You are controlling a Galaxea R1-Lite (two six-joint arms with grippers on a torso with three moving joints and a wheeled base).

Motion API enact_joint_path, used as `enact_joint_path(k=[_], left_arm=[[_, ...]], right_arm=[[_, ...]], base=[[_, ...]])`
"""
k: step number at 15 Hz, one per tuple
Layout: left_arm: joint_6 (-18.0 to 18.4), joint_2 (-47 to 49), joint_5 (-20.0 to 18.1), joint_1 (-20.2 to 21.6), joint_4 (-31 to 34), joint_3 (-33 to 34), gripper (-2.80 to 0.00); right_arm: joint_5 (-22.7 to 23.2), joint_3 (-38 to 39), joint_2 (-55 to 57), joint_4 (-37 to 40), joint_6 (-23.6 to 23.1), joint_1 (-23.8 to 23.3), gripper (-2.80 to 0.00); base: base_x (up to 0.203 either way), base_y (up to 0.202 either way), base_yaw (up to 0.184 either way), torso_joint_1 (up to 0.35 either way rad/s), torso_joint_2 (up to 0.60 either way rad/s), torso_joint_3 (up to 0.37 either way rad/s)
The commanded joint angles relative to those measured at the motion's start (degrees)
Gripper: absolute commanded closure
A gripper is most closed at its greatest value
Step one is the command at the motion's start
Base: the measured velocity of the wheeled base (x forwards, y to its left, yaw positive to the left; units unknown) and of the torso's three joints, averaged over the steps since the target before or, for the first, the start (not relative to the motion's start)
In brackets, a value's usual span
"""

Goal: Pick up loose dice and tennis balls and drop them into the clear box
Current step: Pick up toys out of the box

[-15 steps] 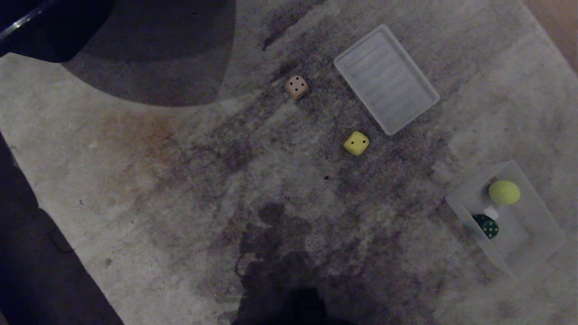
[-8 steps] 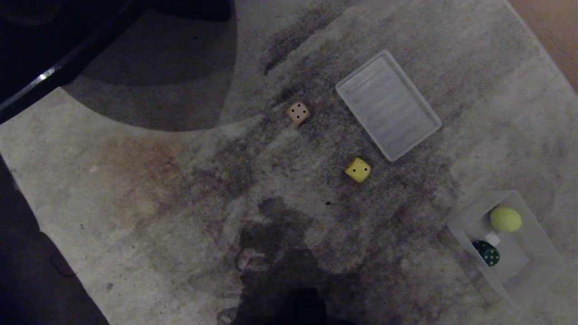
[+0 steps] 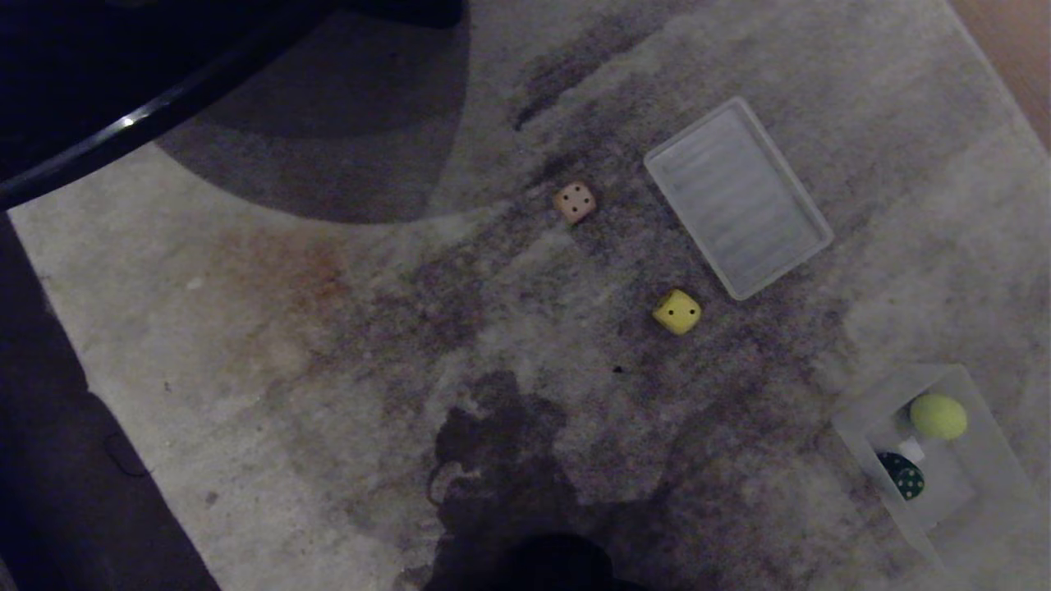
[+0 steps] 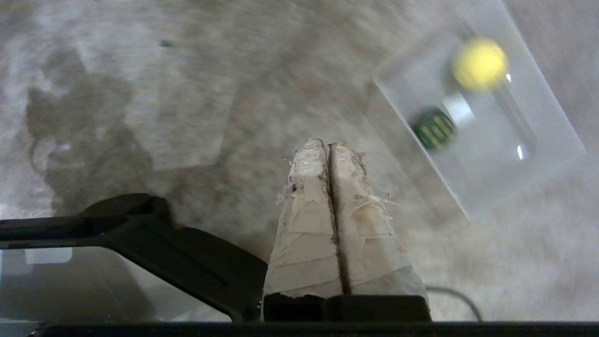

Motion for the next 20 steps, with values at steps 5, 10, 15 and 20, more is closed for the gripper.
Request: enact_joint_path(k=[5, 10, 15, 20], left_arm=[[-0.5, 0.1, 0.2, 0.0, 0.0, 0.1, 0.00], [-0.4, 0.1, 0.3, 0.0, 0.0, 0.1, 0.00], [-0.6, 0.1, 0.4, 0.0, -0.1, 0.1, 0.00], [-0.6, 0.1, 0.4, 0.0, -0.1, 0.1, 0.00]], right_arm=[[0.0, -0.1, 0.2, 0.0, 0.0, 0.0, 0.00], [0.0, -0.1, 0.2, 0.0, 0.1, 0.0, 0.00], [0.0, -0.1, 0.2, 0.0, 0.1, 0.0, 0.00], [0.0, -0.1, 0.2, 0.0, 0.1, 0.0, 0.00]], base=[[0.002, -0.005, 0.127, 0.003, 0.00, 0.004], [0.000, 0.000, 0.000, 0.000, 0.00, 0.000], [0.000, 0.000, 0.000, 0.000, 0.00, 0.000], [0.000, 0.000, 0.000, 0.001, 0.00, -0.044]])
